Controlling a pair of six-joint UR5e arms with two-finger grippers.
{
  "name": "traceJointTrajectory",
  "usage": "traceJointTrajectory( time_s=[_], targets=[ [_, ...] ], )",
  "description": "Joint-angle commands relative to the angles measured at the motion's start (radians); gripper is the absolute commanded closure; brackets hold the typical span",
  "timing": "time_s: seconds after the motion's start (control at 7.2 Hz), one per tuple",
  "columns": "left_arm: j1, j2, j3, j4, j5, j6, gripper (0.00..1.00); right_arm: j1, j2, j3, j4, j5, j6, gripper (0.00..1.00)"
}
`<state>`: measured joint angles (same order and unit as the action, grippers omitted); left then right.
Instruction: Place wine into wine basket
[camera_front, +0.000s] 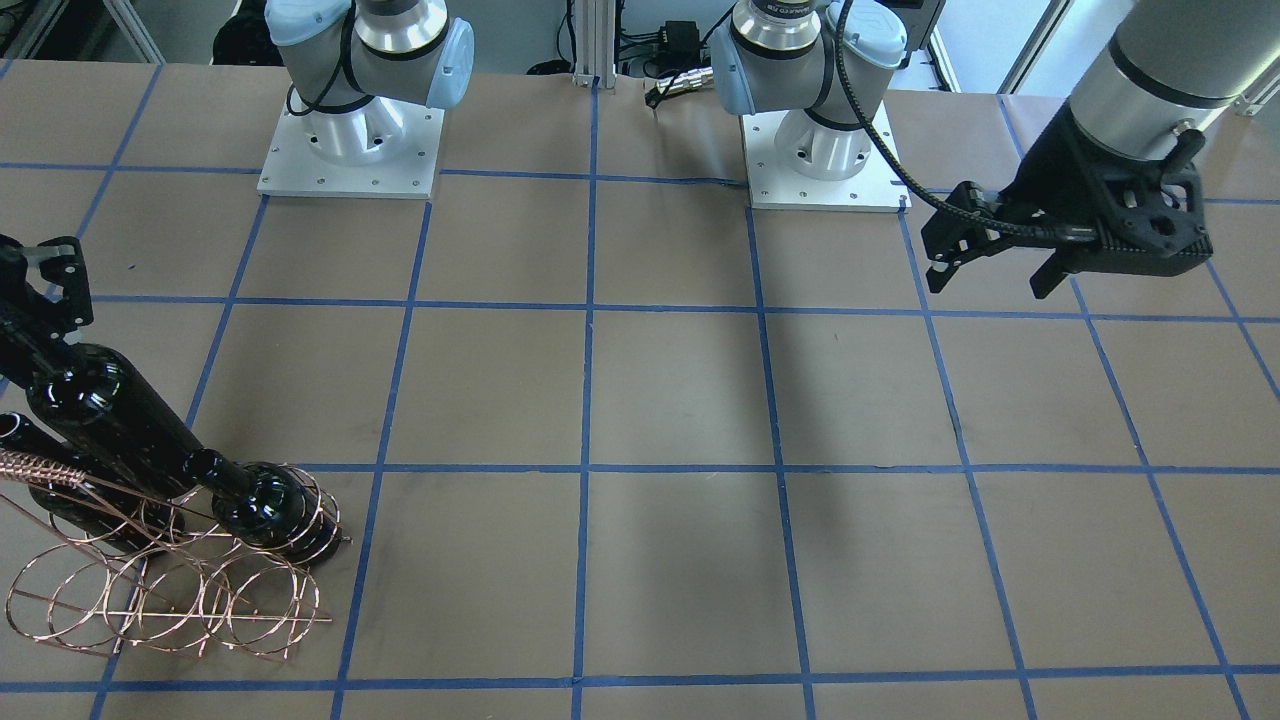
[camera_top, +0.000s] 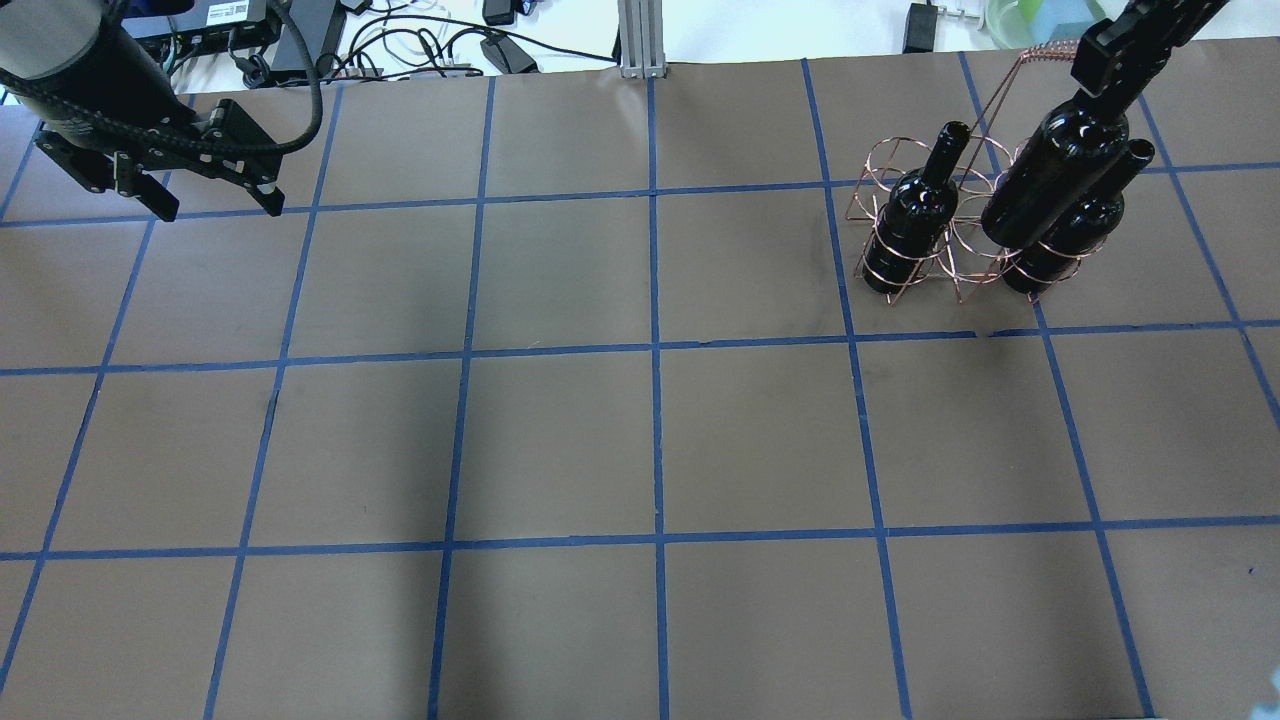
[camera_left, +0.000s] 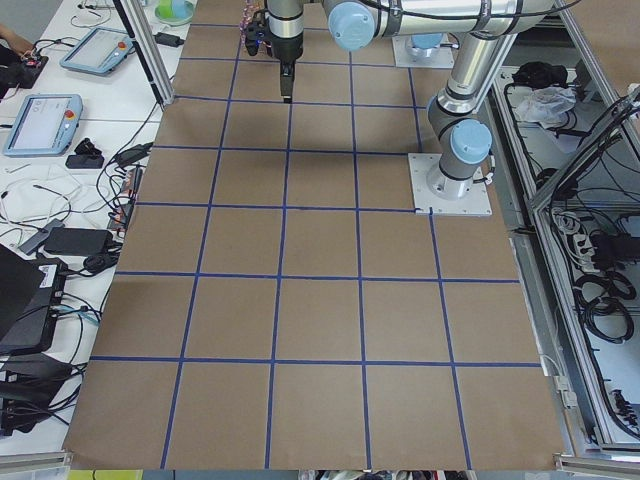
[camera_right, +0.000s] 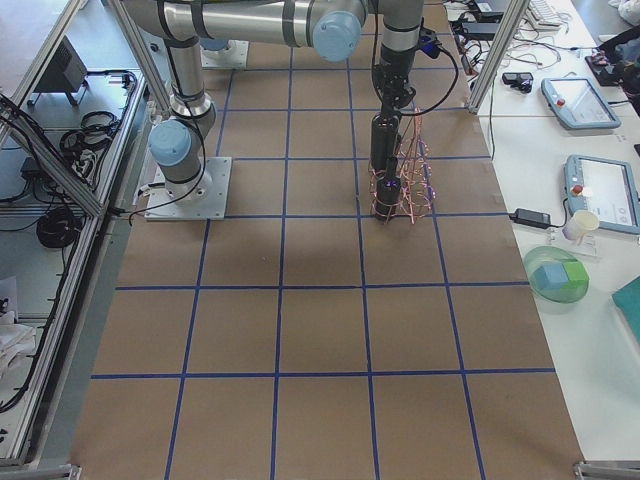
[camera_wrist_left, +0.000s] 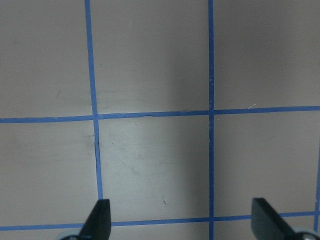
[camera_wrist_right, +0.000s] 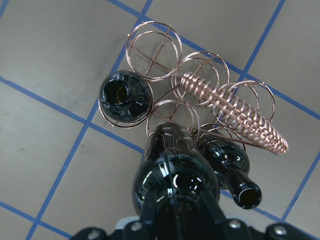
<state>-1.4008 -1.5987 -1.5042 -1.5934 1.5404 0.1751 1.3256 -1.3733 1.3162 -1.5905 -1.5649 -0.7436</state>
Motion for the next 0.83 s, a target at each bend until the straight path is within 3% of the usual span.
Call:
traceJointTrajectory(
  time_s=[0.0,0.14,0.69],
  targets=[
    [-0.119,-0.015,0.004,0.021,0.0,-0.182,0.0,0.001,0.026,0.0,-0.034,0.008,0.001,1.0],
    [-0.179,-0.027,0.004,0.076,0.0,-0.228,0.0,0.001,0.036,0.0,-0.046,0.006,0.001,1.0],
    [-0.234,-0.037,-0.008,0.079,0.001,-0.29,0.0,0.006,0.056,0.008,-0.045,0.002,0.007,1.0]
  ],
)
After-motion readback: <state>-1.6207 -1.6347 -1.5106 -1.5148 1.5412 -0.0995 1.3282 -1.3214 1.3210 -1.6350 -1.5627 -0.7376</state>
